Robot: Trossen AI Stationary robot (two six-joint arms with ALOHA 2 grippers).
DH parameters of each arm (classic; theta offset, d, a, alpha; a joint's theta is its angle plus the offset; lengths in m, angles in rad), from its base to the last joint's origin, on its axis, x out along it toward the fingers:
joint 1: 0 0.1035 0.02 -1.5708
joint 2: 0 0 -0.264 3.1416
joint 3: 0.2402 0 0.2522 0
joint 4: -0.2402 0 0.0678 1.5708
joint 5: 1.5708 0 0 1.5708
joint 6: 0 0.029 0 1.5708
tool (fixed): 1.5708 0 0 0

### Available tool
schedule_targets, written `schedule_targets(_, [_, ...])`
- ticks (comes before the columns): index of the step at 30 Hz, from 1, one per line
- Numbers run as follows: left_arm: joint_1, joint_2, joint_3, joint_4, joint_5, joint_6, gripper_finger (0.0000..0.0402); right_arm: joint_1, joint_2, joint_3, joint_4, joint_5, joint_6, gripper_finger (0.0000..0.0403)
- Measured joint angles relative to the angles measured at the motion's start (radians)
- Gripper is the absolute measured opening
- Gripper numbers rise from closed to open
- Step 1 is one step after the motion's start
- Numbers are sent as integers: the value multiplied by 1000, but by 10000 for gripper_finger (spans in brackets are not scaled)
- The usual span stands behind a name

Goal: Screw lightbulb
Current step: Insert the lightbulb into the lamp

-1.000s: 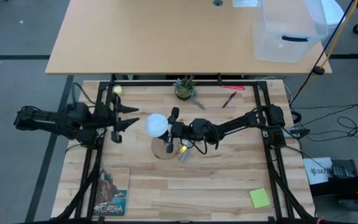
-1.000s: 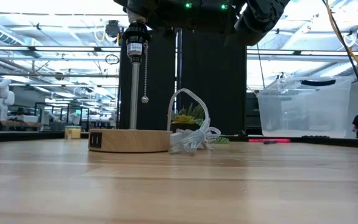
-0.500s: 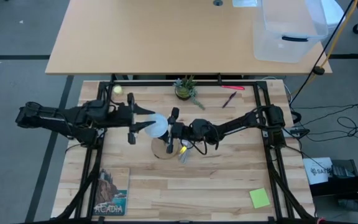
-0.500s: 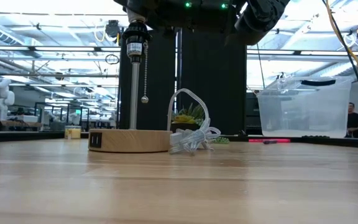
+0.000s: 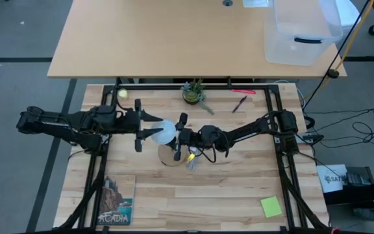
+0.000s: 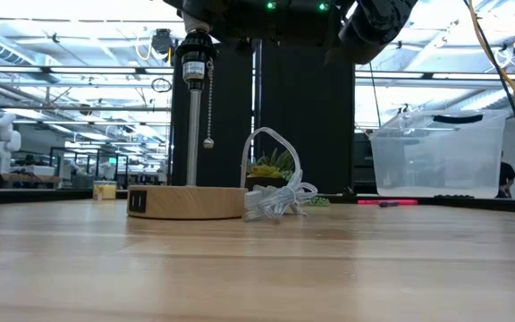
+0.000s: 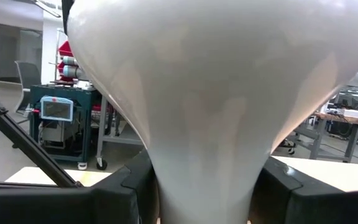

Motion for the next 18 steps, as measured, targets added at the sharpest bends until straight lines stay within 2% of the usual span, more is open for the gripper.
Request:
schedule_targets(5, [0,10,0,0,0,1,165,8,0,-1,-11,37,2,189])
schedule_targets(15, [0,31,0,10,1,13,165,13,0,-2,-13,58,25,260])
schedule_targets(18, [0,32,0,18,1,16,165,24,-20,1,-71,93,25,278])
